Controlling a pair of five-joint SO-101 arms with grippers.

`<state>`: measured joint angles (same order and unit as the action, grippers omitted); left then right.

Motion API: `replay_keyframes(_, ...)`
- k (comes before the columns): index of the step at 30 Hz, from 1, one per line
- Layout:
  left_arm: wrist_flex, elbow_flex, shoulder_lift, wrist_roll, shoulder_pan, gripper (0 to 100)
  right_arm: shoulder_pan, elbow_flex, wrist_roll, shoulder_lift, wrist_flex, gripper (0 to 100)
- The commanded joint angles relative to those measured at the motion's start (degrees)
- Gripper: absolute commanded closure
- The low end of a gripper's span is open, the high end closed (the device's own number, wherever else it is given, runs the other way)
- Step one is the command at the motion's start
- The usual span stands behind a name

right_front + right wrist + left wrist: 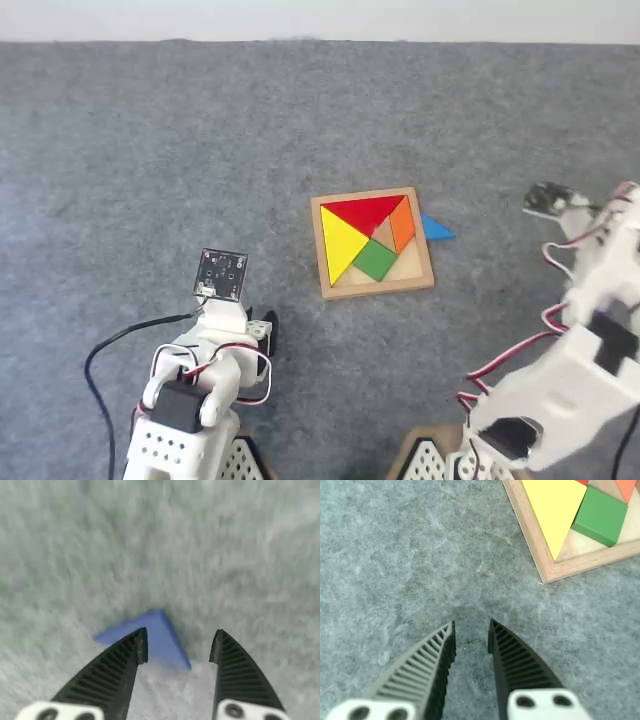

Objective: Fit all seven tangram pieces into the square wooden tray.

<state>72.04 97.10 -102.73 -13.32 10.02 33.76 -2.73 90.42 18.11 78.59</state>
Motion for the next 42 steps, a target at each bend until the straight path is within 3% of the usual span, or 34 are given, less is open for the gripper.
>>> replay_keyframes(1, 0.09, -0.66, -0.97, -0.35, 0.09, 89, 5.23, 0.26, 8.35, 0.13, -1.80, 78.3)
replay_keyframes(15, 0.09, -0.66, -0.97, -0.35, 0.09, 89, 7.25, 0.26, 8.18, 10.07, -5.93, 78.7)
replay_keyframes(21, 0.09, -0.66, -0.97, -0.35, 0.09, 89, 9.63, 0.35, -4.04, 10.33, -6.11, 91.9)
replay_keyframes(28, 0.09, -0.66, -0.97, -0.35, 0.09, 89, 11.21, -2.64, -14.42, 10.15, -5.49, 91.1)
replay_keyframes(38, 0.09, -0.66, -0.97, -0.35, 0.09, 89, 11.38, -14.24, -41.23, 5.41, -7.60, 90.7)
replay_keyframes(42, 0.09, -0.66, -0.97, -0.35, 0.09, 89, 11.38, -20.13, -47.82, 0.31, -10.42, 90.7)
